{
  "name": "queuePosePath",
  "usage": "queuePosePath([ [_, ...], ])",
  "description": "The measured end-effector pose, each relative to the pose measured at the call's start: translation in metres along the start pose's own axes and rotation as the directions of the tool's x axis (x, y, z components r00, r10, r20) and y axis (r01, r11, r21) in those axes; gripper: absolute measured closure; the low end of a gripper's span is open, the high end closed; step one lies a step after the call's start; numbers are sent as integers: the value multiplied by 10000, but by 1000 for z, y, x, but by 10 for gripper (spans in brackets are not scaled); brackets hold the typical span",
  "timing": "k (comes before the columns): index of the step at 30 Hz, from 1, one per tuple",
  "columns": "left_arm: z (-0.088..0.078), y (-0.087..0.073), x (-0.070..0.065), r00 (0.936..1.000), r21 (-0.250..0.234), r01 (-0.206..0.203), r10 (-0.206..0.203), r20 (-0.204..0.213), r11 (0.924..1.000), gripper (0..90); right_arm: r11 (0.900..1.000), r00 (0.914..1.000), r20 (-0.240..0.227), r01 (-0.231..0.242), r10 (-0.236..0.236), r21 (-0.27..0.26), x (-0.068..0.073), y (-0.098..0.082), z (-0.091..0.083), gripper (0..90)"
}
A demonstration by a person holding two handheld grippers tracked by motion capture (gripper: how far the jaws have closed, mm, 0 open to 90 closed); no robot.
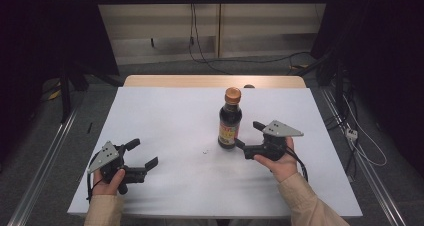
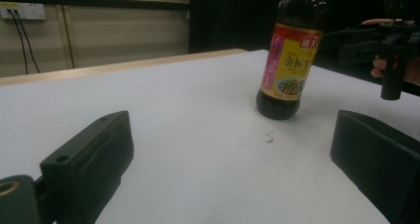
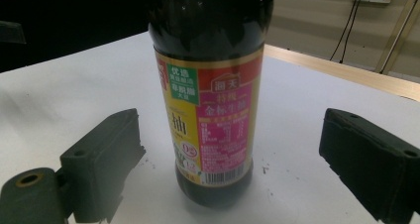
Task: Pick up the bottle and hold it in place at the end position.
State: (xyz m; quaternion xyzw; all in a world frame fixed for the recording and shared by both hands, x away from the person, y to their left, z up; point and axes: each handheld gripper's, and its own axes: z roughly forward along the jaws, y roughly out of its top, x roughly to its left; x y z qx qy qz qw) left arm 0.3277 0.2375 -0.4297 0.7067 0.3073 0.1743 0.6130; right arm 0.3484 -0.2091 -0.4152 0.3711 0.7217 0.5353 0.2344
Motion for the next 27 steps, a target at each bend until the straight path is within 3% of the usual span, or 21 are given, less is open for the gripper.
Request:
queuePosePath([
  [16,0,0,0,9999,111,-106,106,1,9999,28,9999,9999,-13,145,-145,-54,18,9,31,136],
  [27,2,-1,0,9999,169,-127,127,39,9998,29,9999,9995,325,58,-55,-100,19,11,48,169],
])
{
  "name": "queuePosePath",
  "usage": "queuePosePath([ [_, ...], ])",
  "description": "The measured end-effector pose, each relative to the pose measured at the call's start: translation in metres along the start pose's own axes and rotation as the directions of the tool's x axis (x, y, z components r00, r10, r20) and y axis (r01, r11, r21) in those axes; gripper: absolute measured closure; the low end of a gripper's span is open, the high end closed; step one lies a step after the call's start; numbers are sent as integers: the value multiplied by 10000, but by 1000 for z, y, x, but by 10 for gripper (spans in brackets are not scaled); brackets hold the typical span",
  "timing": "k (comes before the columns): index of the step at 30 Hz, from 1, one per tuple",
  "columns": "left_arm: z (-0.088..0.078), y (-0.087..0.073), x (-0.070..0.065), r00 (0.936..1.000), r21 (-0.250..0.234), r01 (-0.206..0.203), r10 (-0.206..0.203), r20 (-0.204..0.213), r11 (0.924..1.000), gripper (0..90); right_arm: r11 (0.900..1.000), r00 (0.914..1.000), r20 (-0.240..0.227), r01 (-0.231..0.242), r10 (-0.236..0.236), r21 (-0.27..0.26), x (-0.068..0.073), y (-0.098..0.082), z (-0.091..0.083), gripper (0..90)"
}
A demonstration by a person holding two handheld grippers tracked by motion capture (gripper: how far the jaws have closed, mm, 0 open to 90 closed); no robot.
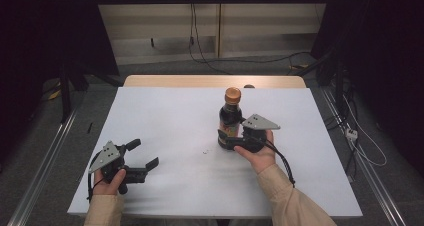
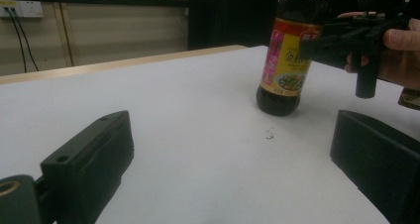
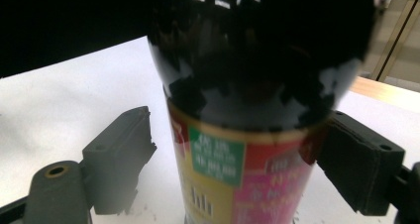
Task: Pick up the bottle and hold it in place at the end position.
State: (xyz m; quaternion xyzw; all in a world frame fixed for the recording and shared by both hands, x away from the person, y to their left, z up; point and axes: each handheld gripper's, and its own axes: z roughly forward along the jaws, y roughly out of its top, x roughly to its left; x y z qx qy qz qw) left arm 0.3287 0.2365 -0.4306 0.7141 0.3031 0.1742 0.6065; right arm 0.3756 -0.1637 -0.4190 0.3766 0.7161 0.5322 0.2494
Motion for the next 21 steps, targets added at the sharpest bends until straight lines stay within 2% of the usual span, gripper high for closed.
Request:
queuePosePath([
  [11,1,0,0,10000,52,-33,33,-19,10000,30,9999,9996,256,-74,77,-102,-2,1,7,289],
  [21,1,0,0,10000,88,-81,81,-5,9999,30,9997,9997,143,189,-187,-136,-4,1,6,306],
])
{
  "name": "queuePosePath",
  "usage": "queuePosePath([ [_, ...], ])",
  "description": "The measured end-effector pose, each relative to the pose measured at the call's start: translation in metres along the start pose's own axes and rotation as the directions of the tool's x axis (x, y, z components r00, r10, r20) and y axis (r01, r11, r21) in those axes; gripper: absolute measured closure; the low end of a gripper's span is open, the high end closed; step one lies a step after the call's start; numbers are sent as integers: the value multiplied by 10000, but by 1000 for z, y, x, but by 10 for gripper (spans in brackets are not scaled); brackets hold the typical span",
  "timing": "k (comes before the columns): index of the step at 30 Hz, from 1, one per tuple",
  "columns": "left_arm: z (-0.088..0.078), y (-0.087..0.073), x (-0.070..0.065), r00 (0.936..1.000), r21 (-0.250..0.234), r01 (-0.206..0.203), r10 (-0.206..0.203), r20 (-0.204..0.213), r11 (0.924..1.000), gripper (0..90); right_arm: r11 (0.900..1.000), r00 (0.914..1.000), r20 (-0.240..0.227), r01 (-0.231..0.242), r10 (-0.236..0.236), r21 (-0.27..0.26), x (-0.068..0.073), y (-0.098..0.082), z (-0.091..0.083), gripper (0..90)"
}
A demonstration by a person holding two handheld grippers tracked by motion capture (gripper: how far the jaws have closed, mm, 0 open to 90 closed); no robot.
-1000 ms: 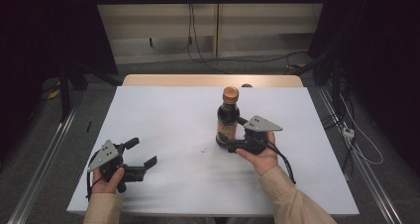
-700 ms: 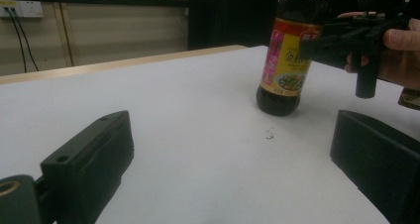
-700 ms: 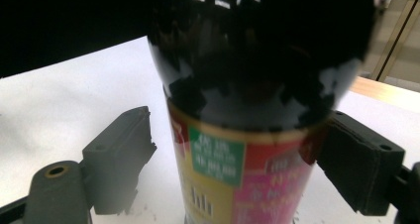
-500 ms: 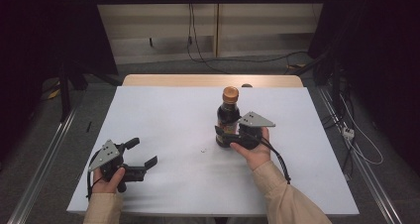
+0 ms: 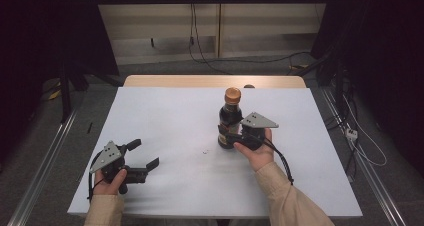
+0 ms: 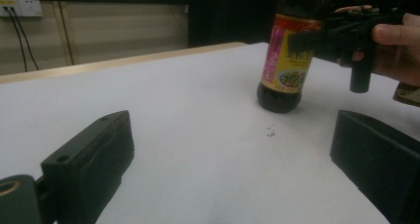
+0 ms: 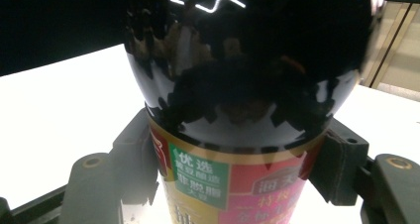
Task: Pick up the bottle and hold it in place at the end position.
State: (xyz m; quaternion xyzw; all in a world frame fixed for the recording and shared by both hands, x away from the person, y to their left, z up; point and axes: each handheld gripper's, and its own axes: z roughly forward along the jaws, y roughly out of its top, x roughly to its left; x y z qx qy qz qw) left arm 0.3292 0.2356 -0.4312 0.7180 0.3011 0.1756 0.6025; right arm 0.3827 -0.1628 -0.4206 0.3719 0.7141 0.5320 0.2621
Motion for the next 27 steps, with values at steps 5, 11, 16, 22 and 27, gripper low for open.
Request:
queuePosePath([
  [5,0,0,0,10000,-4,-3,3,1,10000,30,9999,9998,-178,130,-131,-76,-1,0,0,309],
  [11,0,0,0,10000,13,-30,30,21,10000,30,9999,9997,-226,102,-104,-79,-2,-1,0,310],
  [16,0,0,0,10000,9,-40,40,19,10000,30,9998,9995,-282,144,-148,-145,-3,-1,1,310],
  [22,0,0,0,10000,16,-46,46,21,10000,30,9995,9993,-302,195,-203,-268,-2,-1,2,310],
  [27,1,0,0,10000,9,-60,60,79,10000,30,9992,9993,-300,201,-211,-339,-2,-1,3,310],
])
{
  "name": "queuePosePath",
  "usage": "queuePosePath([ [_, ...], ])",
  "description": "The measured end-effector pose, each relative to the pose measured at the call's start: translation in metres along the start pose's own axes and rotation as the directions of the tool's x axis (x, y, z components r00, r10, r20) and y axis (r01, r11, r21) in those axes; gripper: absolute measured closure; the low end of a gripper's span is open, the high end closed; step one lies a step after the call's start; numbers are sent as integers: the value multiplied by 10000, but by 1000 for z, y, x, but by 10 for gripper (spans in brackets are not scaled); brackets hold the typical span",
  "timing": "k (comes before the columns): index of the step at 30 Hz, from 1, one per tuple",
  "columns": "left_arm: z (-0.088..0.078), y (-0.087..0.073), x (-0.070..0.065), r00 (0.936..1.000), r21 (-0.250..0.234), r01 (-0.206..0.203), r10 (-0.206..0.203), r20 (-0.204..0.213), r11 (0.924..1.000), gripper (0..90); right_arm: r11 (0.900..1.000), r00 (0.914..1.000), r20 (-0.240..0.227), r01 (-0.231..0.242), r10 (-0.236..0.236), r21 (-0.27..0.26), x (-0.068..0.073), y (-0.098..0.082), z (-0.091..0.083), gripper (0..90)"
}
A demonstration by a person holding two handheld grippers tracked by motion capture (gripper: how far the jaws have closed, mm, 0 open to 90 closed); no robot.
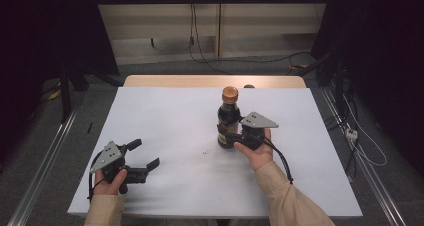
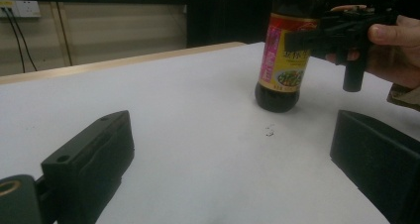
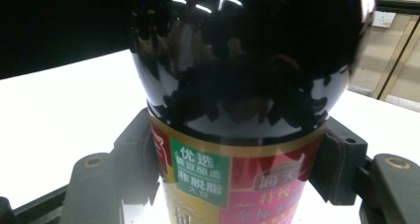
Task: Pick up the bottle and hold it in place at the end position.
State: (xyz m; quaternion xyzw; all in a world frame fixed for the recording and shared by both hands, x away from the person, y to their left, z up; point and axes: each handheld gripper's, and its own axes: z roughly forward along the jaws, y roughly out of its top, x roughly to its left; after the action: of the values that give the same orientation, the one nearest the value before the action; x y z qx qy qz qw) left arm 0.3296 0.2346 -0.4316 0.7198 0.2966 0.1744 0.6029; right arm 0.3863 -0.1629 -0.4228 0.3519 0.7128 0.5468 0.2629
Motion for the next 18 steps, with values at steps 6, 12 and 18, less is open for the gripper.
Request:
queuePosePath([
  [6,0,0,0,10000,-4,-6,6,17,10000,30,9998,9999,-29,-135,134,-145,-2,-2,0,311],
  [12,1,0,0,10000,-7,8,-8,21,10000,30,9996,9999,-57,-117,115,-260,-1,-2,2,311],
  [18,1,0,0,10000,-25,11,-11,38,10000,30,9990,9997,-86,-223,220,-391,2,-1,5,311],
])
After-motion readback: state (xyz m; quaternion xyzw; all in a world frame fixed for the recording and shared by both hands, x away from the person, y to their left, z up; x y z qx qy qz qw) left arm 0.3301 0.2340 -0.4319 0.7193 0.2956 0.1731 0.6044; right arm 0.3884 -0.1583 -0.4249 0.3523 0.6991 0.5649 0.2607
